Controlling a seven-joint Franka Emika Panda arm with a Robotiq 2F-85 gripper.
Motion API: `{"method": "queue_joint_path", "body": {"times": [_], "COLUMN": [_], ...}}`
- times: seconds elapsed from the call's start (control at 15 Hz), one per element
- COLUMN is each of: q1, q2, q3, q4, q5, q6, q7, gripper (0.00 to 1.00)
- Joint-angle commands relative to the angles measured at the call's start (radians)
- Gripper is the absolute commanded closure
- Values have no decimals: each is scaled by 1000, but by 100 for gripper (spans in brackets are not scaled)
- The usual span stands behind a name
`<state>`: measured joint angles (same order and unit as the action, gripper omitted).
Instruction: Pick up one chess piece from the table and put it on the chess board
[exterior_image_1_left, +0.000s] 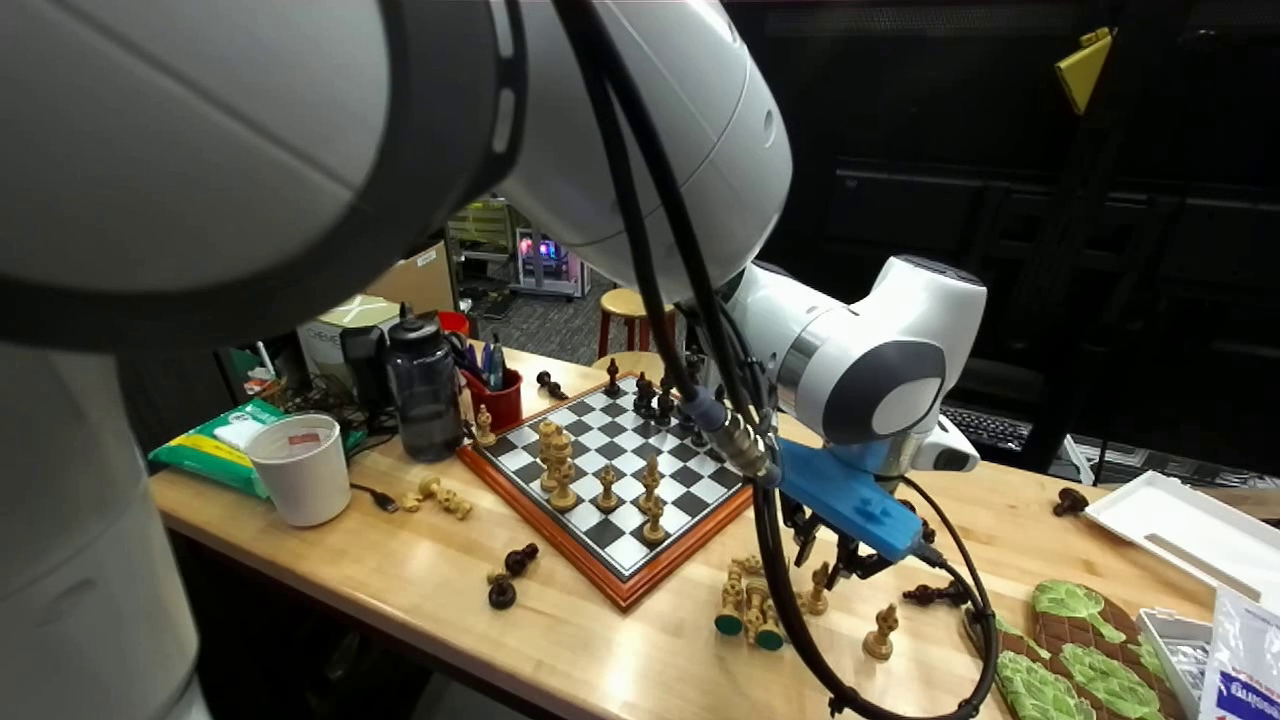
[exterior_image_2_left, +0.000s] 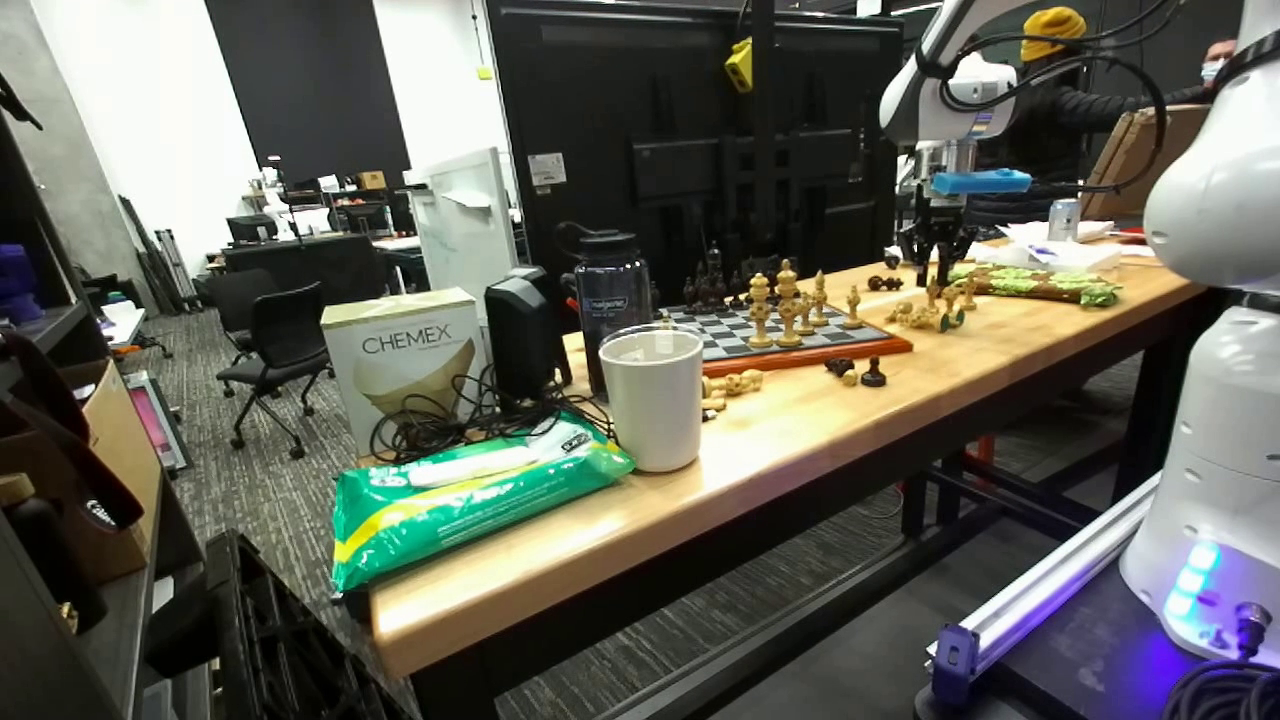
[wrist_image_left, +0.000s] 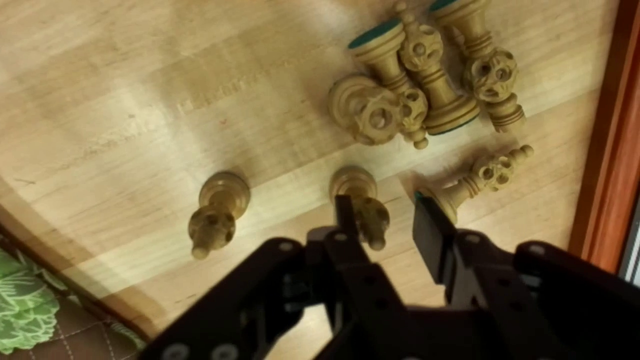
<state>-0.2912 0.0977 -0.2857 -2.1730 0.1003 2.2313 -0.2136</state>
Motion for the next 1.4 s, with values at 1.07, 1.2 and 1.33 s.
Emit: {"method": "queue_joint_path", "body": {"times": [1.07,1.2,1.33], "q1": [74,100,132], "q2": [-387,-463,-528], "q3": [73,96,119], "q4": [-149,-189,-228], "q5": [-117,-103,-93], "q6": [-136,-179,-197], "q7": [60,60,44], "gripper": [97,97,97]}}
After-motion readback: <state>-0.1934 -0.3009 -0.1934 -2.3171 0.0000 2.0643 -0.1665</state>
